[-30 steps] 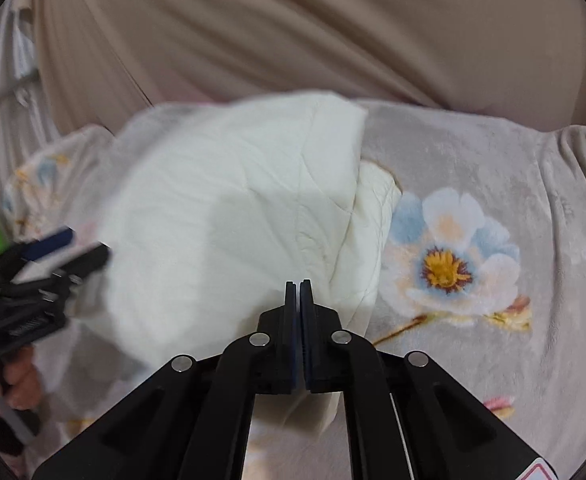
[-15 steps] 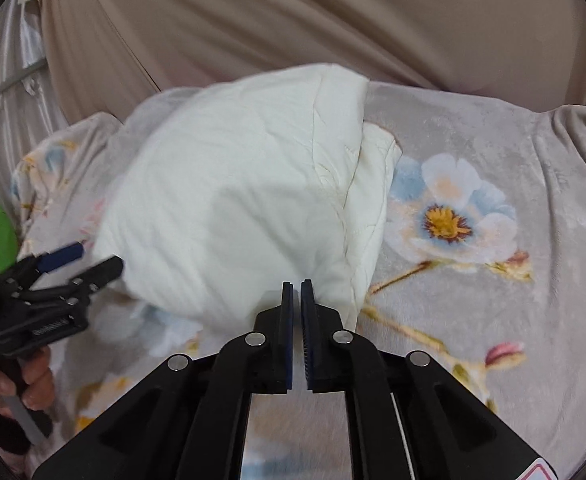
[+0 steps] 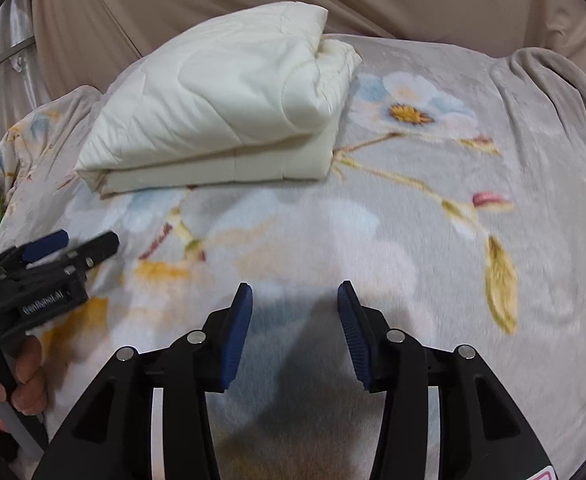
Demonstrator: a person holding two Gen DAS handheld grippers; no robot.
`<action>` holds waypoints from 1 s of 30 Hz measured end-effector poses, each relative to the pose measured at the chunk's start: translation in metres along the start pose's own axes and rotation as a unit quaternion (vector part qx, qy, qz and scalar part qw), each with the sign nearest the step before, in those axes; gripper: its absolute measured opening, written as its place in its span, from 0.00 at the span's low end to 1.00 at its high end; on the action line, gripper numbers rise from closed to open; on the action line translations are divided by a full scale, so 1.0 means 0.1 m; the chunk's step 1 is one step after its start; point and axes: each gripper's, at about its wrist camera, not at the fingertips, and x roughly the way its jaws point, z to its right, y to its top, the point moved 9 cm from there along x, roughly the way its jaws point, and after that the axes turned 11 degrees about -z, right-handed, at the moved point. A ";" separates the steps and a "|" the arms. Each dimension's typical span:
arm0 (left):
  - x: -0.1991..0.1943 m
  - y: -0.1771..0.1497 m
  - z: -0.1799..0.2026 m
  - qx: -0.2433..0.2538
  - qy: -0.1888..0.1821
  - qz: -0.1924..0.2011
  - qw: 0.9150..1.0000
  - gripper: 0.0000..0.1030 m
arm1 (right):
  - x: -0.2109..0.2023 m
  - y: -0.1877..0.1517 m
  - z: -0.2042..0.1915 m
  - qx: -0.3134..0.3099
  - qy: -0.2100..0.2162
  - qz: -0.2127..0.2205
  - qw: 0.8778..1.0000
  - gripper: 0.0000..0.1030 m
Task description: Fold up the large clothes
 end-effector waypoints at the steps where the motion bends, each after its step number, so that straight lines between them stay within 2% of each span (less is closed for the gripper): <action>1: -0.02 0.00 -0.01 -0.002 0.002 0.005 1.000 0.86 | -0.03 0.00 -0.02 -0.005 -0.009 0.008 1.000 0.44; 9: -0.20 0.01 0.02 -0.003 0.025 0.055 0.998 0.90 | -0.07 -0.03 -0.10 -0.010 -0.020 0.031 0.999 0.48; 15: -0.25 0.01 0.08 0.011 0.036 0.069 0.997 0.91 | -0.09 -0.02 -0.09 0.000 -0.024 0.038 0.999 0.48; 30: -0.33 0.00 0.14 0.028 0.058 0.087 0.994 0.91 | -0.13 -0.03 -0.27 -0.029 -0.033 0.050 0.998 0.51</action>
